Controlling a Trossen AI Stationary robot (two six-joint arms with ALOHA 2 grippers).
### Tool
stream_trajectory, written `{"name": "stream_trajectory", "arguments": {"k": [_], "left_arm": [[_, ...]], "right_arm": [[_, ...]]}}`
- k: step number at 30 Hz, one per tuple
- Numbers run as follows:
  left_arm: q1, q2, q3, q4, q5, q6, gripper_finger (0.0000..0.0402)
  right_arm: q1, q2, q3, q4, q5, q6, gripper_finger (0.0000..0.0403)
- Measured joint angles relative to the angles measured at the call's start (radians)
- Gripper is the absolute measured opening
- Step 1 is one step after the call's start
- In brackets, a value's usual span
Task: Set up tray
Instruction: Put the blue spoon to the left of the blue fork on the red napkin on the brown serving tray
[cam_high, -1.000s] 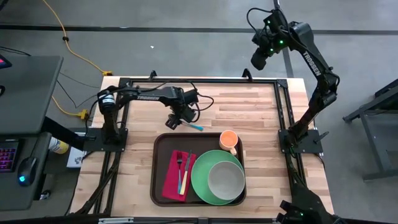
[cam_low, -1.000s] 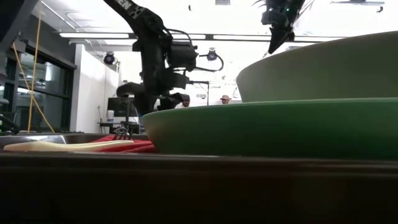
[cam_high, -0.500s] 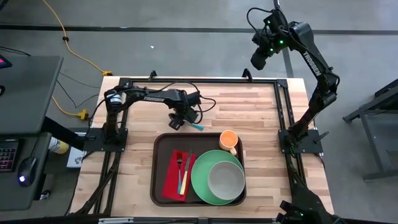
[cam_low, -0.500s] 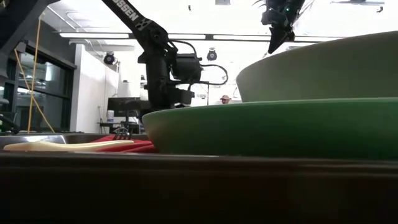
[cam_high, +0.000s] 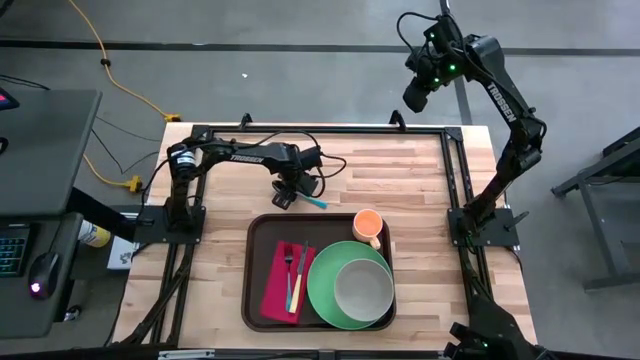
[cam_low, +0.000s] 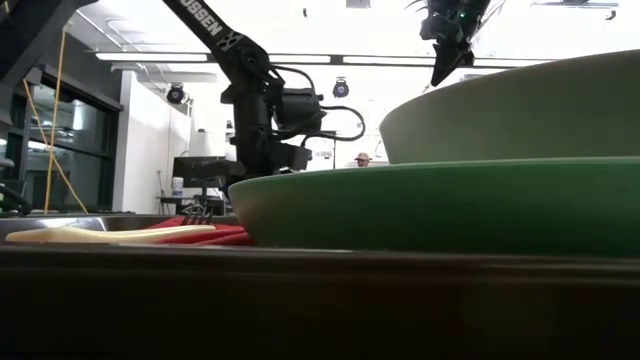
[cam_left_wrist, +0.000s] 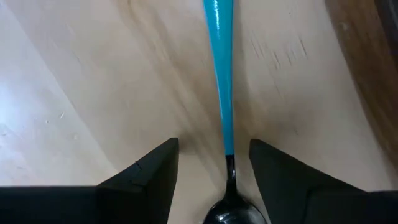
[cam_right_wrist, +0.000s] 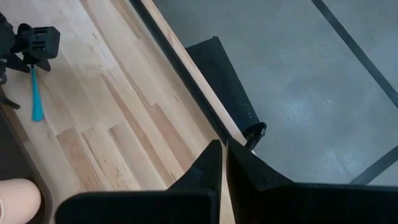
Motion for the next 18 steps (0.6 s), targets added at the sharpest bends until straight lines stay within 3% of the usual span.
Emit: {"name": "stream_trajectory", "arguments": {"k": [18], "left_arm": [[0.000, -0.004, -0.087, 0.075, 0.033, -0.022, 0.0079]], "right_arm": [[0.000, 0.000, 0.000, 0.003, -0.004, -0.003, 0.0000]]}}
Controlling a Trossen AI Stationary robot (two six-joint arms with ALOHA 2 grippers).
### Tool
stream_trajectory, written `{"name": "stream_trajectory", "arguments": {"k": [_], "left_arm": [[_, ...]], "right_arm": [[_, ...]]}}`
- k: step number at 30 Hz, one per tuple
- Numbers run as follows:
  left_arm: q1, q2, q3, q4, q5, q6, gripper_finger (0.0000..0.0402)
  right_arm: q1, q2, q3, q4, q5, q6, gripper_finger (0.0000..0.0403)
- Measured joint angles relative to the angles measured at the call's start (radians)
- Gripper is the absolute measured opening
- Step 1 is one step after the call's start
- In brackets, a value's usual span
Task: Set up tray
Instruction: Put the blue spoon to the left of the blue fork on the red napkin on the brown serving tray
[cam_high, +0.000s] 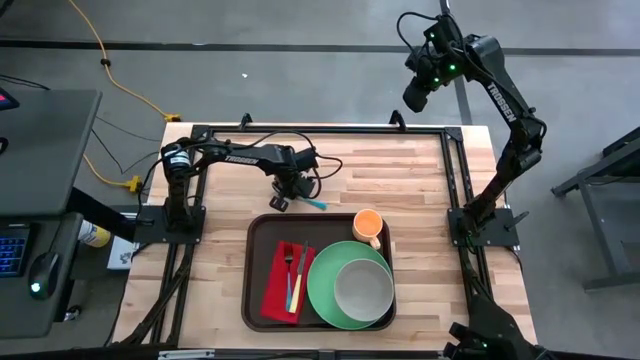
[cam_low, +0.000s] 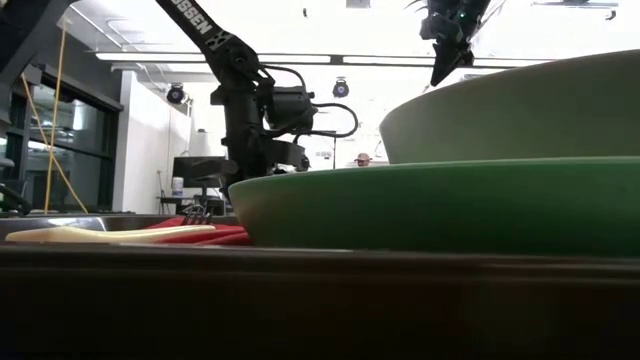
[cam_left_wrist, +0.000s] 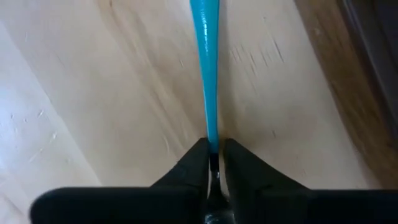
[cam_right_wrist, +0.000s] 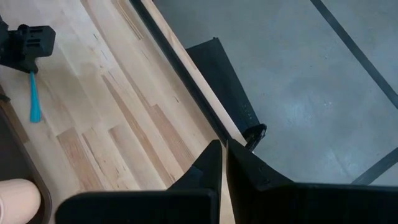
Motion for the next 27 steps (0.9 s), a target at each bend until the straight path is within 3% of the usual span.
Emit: {"name": "stream_trajectory", "arguments": {"k": [11, 19, 27], "left_arm": [[0.000, 0.000, -0.001, 0.011, -0.010, 0.075, 0.0013], [0.015, -0.009, 0.015, -0.017, -0.078, 0.114, 0.0013], [0.096, -0.008, 0.156, -0.124, -0.217, 0.159, 0.0012]], "right_arm": [[0.000, 0.000, 0.000, 0.000, -0.001, 0.006, 0.0000], [0.000, 0.000, 0.000, 0.000, -0.004, 0.006, 0.0000], [0.000, 0.000, 0.000, -0.015, -0.008, 0.006, 0.0000]]}}
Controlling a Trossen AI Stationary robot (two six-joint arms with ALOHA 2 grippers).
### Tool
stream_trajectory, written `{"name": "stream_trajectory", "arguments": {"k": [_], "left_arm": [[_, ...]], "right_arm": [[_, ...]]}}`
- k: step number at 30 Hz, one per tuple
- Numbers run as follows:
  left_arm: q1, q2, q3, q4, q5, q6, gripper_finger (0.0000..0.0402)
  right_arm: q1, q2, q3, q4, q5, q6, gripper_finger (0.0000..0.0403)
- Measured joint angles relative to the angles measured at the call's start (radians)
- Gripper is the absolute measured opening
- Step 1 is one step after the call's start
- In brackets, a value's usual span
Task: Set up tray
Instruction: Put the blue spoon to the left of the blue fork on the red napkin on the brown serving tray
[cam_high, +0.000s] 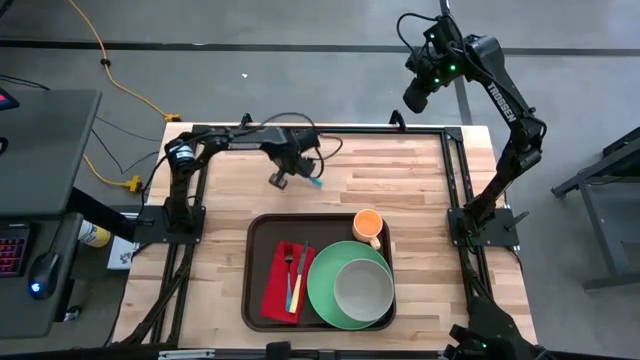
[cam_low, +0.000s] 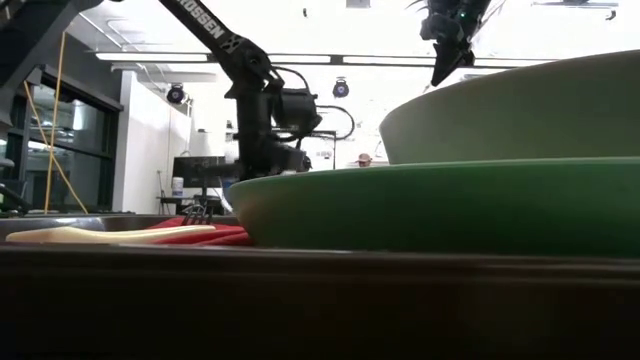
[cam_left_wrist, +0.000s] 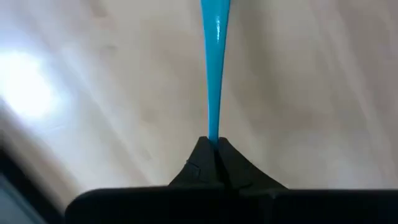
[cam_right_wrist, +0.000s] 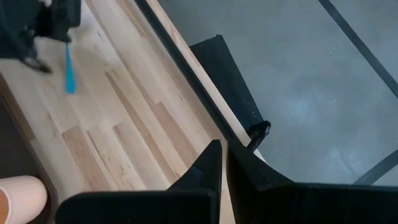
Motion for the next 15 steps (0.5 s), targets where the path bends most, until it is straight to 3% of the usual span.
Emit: {"name": "stream_trajectory", "arguments": {"k": [2, 8, 12, 15], "left_arm": [[0.021, -0.005, 0.050, -0.056, 0.015, 0.022, 0.0012], [0.045, -0.010, 0.197, -0.320, 0.184, 0.218, 0.0012], [0.027, -0.012, 0.256, -0.507, 0.194, 0.452, 0.0012], [-0.007, -0.016, 0.254, -0.530, 0.202, 0.550, 0.0012]], "right_arm": [[0.000, 0.000, 0.000, -0.004, 0.000, 0.000, 0.0000], [0.000, 0.000, 0.000, -0.009, 0.000, -0.012, 0.0000], [0.000, 0.000, 0.000, -0.009, 0.000, -0.017, 0.0000], [0.000, 0.000, 0.000, -0.009, 0.000, -0.018, 0.0000]]}}
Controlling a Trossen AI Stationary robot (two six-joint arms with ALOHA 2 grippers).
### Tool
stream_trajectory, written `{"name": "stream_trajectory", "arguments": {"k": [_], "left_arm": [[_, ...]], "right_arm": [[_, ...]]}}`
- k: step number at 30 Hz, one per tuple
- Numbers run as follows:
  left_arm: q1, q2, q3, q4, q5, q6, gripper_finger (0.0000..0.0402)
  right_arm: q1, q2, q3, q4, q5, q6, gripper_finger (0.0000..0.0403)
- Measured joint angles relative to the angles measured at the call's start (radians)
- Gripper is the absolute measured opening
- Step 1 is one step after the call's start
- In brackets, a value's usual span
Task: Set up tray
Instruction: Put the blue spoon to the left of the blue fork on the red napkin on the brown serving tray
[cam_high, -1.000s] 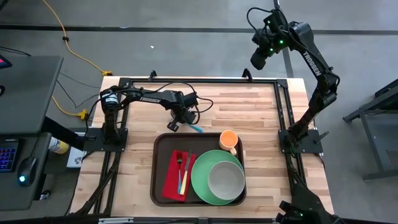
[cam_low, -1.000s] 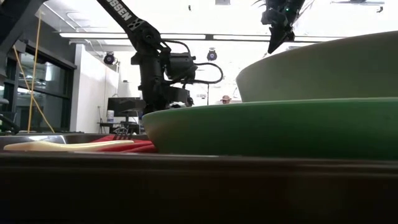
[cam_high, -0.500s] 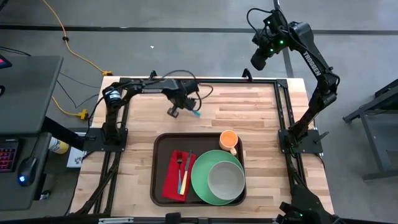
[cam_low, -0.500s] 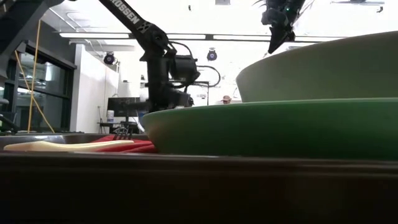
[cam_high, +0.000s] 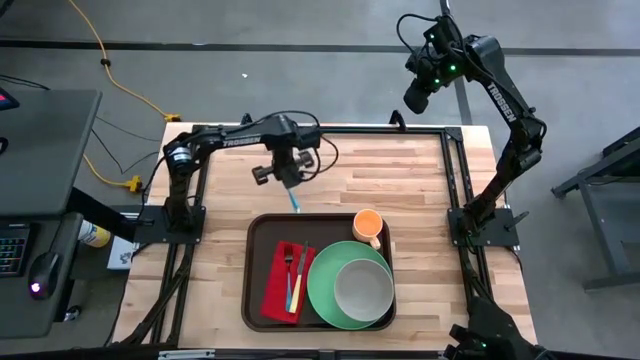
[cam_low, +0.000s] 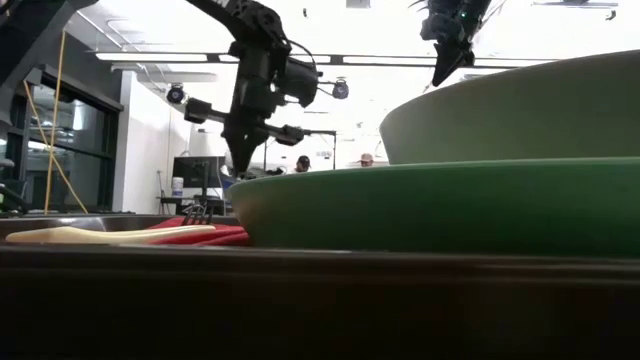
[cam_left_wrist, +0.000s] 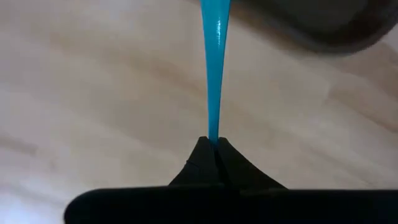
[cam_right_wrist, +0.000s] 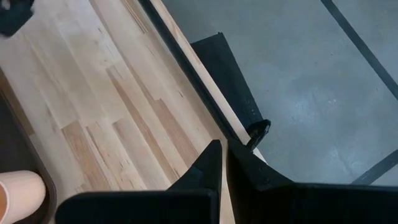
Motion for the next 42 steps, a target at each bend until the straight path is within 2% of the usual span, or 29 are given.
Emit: {"name": "stream_trajectory", "arguments": {"k": [3, 9, 21, 29, 42], "left_arm": [[-0.034, -0.025, -0.008, -0.001, 0.046, 0.070, 0.0012], [-0.163, -0.028, -0.008, -0.021, 0.047, 0.209, 0.0012], [-0.437, -0.029, -0.008, -0.080, 0.102, 0.177, 0.0012], [-0.590, -0.029, -0.008, -0.021, 0.177, -0.010, 0.0012], [-0.738, -0.029, -0.013, 0.060, 0.172, -0.382, 0.0012]], "right_arm": [[0.000, 0.000, 0.000, 0.001, 0.000, 0.000, 0.0000], [0.000, 0.000, 0.000, 0.010, 0.000, -0.001, 0.0000], [0.000, 0.000, 0.000, 0.011, -0.016, -0.009, 0.0000], [0.000, 0.000, 0.000, 0.027, -0.048, -0.019, 0.0000], [0.000, 0.000, 0.000, 0.087, -0.134, -0.019, 0.0000]]}}
